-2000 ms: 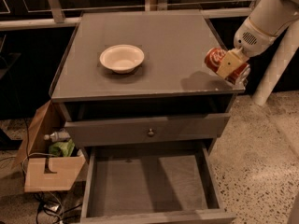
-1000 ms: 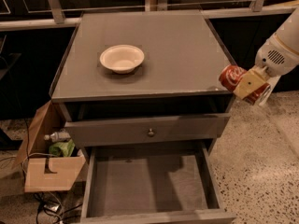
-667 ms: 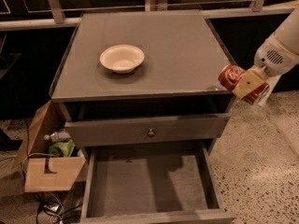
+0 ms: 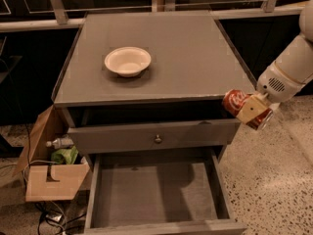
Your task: Place coke can into middle drawer
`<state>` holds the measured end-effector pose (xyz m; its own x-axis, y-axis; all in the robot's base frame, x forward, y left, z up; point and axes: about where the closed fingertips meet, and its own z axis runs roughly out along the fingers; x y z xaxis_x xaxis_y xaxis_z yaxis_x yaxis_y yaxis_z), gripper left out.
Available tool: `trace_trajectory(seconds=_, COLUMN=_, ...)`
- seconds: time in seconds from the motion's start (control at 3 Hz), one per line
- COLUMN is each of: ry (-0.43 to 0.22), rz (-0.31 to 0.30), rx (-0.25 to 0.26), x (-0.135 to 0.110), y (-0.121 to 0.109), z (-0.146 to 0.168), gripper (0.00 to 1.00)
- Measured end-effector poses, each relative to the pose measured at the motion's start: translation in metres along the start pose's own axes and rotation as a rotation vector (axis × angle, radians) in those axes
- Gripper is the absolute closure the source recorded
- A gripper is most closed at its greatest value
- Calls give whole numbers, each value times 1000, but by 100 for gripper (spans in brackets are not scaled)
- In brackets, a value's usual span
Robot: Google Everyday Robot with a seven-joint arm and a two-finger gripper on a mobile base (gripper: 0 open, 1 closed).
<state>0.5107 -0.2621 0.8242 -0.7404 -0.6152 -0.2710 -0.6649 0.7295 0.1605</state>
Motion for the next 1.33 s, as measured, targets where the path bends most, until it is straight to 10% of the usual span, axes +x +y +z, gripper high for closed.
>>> trace_trajectory(seconds=1.33, ry=127, rz=50, rx=-155, x=66, y=48, z=86, gripper=100)
